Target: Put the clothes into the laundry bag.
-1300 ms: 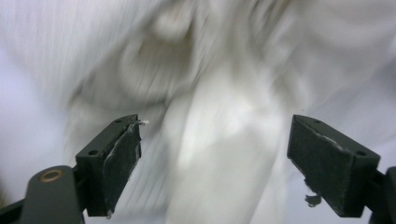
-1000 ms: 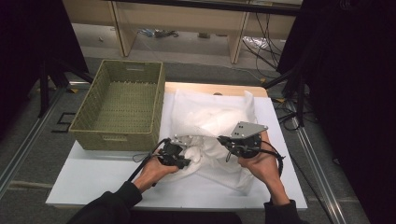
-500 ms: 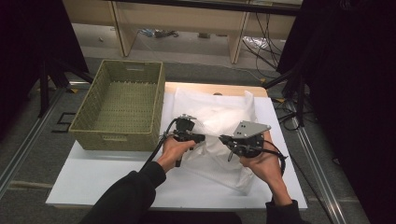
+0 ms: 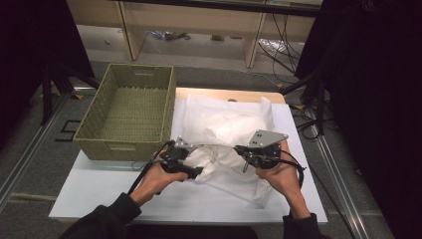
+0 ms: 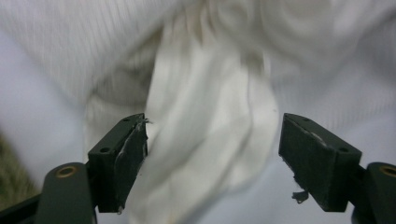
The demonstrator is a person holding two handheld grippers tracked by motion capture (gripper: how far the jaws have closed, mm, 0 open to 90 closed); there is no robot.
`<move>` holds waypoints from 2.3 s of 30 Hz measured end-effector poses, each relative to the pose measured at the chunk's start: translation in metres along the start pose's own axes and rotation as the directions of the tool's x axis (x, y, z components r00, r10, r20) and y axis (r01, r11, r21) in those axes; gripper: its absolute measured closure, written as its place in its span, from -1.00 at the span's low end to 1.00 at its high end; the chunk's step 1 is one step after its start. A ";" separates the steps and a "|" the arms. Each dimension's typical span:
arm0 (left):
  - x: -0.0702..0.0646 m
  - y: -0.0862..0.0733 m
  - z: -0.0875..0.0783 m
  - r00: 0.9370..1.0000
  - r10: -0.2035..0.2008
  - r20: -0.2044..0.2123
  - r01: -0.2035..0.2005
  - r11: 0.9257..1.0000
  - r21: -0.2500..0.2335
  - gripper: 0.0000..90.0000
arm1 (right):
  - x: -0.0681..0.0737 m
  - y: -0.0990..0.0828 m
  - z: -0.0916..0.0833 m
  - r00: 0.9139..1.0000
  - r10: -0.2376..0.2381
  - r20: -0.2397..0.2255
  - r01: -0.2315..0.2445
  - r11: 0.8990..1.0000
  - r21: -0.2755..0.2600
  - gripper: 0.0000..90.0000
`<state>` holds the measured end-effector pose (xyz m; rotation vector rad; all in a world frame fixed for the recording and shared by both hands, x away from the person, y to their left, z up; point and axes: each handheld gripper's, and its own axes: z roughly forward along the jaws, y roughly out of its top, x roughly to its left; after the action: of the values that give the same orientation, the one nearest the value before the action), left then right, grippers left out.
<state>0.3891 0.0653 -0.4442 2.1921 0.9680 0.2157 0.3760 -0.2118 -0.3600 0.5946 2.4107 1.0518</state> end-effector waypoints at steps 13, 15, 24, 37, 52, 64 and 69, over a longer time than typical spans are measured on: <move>-0.019 0.000 0.035 0.999 0.005 0.034 -0.003 0.999 -0.050 0.83 | 0.001 -0.001 0.003 1.000 -0.016 -0.003 0.016 1.000 0.006 1.00; -0.026 0.010 0.039 0.998 0.007 0.066 -0.003 0.998 -0.060 0.88 | 0.001 -0.001 0.002 1.000 -0.013 -0.001 0.013 1.000 0.004 1.00; -0.026 0.016 0.021 1.000 0.028 0.009 -0.027 0.994 -0.107 0.06 | 0.001 -0.002 0.000 1.000 -0.004 -0.001 0.004 1.000 0.003 1.00; -0.033 -0.008 0.042 0.991 0.065 0.117 -0.066 0.998 0.013 0.12 | 0.003 -0.001 0.003 1.000 -0.013 -0.009 0.013 1.000 0.010 1.00; -0.044 0.030 0.073 0.979 -0.119 0.165 0.141 0.981 -0.130 0.13 | 0.004 -0.006 0.008 1.000 -0.008 -0.013 0.009 0.999 0.037 1.00; -0.019 0.070 0.082 0.980 -0.199 0.003 0.189 0.930 -0.316 0.95 | 0.004 -0.007 0.008 0.999 0.000 -0.035 0.001 0.999 0.038 1.00; 0.001 0.059 0.095 0.983 -0.179 -0.037 0.167 0.961 -0.219 0.74 | 0.003 -0.011 0.011 0.999 0.029 -0.036 -0.026 0.998 0.062 1.00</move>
<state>0.4630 -0.0136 -0.4739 1.9019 1.1081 0.2871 0.3771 -0.2107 -0.3758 0.6363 2.4814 1.0106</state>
